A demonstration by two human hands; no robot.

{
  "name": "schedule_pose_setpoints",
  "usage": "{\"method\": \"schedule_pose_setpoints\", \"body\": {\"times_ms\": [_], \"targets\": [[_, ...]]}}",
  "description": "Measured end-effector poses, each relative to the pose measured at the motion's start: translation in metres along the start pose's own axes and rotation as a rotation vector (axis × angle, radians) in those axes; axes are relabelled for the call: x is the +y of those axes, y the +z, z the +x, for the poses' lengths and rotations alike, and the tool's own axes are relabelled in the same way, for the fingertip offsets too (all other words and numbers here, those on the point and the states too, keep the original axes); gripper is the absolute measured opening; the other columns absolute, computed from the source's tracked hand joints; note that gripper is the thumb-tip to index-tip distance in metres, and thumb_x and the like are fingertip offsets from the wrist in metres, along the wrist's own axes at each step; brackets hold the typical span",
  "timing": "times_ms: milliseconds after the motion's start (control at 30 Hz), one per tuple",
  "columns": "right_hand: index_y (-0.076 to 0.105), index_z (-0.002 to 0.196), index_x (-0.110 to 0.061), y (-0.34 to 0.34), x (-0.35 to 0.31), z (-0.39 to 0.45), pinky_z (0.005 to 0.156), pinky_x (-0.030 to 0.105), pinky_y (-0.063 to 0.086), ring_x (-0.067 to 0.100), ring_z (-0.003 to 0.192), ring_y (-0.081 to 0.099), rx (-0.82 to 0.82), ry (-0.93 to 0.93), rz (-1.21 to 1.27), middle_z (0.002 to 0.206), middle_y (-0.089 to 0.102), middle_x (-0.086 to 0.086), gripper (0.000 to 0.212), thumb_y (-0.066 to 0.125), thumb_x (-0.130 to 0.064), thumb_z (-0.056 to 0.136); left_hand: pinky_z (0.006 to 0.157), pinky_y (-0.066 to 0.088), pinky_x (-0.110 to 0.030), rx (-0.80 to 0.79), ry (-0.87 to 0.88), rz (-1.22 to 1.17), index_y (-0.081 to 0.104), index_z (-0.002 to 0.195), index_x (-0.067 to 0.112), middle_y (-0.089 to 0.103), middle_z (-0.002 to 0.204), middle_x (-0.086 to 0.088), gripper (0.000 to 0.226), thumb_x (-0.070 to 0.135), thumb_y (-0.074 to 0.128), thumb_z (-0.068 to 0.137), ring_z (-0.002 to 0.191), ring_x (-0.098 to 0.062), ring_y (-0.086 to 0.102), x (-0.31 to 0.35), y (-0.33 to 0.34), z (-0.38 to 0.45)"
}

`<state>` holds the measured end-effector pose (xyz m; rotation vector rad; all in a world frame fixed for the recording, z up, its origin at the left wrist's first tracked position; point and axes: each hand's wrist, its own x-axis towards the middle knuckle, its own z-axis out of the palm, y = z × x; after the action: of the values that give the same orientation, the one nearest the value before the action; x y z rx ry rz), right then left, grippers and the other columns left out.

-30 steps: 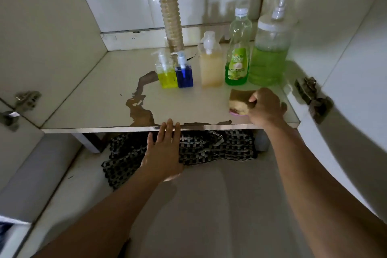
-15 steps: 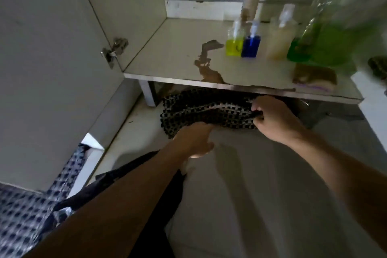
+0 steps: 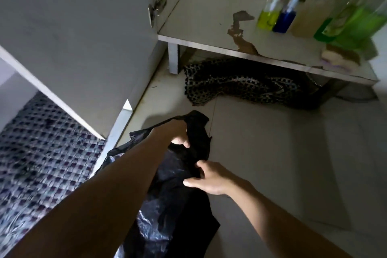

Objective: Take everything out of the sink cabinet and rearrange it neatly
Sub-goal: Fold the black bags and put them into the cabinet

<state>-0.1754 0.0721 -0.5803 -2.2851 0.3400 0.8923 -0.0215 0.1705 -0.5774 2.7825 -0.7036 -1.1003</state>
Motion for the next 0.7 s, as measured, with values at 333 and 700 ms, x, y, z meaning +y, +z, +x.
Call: {"method": "schedule_pose_setpoints", "body": {"times_ms": [333, 700], "targets": [[0.05, 0.071, -0.024, 0.05, 0.01, -0.002, 0.067, 0.026, 0.038, 0.019, 0.08, 0.056, 0.339, -0.116, 0.097, 0.086, 0.059, 0.003, 0.021, 0.063, -0.029, 0.087, 0.103, 0.042, -0.032, -0.203, -0.085, 0.235, 0.055, 0.133, 0.018, 0.054, 0.137, -0.001, 0.066, 0.045, 0.075, 0.076, 0.124, -0.023, 0.051, -0.032, -0.02, -0.078], [0.052, 0.078, -0.023, -0.038, -0.062, -0.111, 0.059, 0.017, 0.033, 0.004, 0.063, 0.042, 0.554, -0.555, 0.547, 0.065, 0.045, -0.011, 0.016, 0.059, -0.022, 0.093, 0.086, 0.039, -0.029, 0.055, 0.098, 0.055, 0.059, 0.118, 0.023, 0.057, 0.111, 0.008, 0.058, 0.05, 0.077, 0.07, 0.112, -0.018, 0.052, -0.019, -0.075, -0.176]]}}
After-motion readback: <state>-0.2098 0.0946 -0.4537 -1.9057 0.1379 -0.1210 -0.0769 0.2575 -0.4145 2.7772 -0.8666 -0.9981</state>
